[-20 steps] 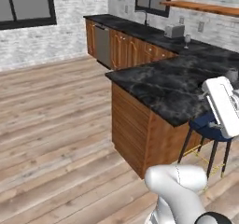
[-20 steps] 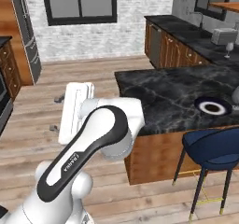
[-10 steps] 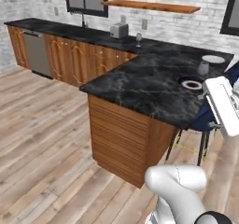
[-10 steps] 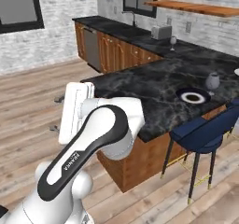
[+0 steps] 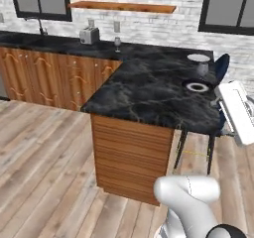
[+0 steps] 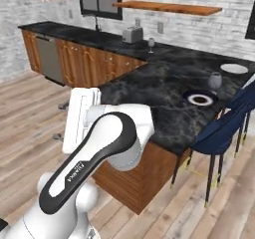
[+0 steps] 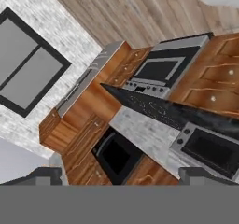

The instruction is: Retrieve the wine glasses from the counter and place one next to each plate.

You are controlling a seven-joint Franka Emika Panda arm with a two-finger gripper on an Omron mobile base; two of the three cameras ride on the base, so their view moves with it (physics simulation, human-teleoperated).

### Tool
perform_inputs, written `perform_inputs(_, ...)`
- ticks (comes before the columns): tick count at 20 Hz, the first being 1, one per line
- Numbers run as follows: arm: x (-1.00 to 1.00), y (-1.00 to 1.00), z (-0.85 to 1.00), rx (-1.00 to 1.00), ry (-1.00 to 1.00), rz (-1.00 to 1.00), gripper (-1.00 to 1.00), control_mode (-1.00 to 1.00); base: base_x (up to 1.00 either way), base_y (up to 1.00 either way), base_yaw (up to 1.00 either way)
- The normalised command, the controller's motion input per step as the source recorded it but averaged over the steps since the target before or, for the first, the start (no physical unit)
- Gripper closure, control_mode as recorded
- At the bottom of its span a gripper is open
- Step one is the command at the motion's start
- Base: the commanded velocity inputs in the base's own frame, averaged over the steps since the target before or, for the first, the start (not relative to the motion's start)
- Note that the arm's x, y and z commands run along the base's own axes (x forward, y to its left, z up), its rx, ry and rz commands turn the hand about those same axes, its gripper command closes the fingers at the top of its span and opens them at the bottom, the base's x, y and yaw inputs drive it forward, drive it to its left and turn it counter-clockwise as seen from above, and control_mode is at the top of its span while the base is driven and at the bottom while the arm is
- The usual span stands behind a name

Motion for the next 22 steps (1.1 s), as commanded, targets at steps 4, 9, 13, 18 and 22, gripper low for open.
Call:
perform_inputs(4, 0.00, 0.00, 0.00, 0.00, 0.00, 0.00, -1.00, 1.00, 0.08, 1.00, -0.47)
perform_inputs(9, 0.00, 0.00, 0.00, 0.00, 0.00, 0.00, -1.00, 1.00, 0.09, 1.00, -0.46)
perform_inputs(13, 0.00, 0.00, 0.00, 0.00, 0.00, 0.00, -1.00, 1.00, 0.10, 1.00, -0.45)
perform_inputs(18, 0.00, 0.00, 0.00, 0.00, 0.00, 0.00, -1.00, 1.00, 0.15, 1.00, -0.47)
perform_inputs(22, 0.00, 0.00, 0.00, 0.00, 0.00, 0.00, -1.00, 1.00, 0.01, 1.00, -0.47)
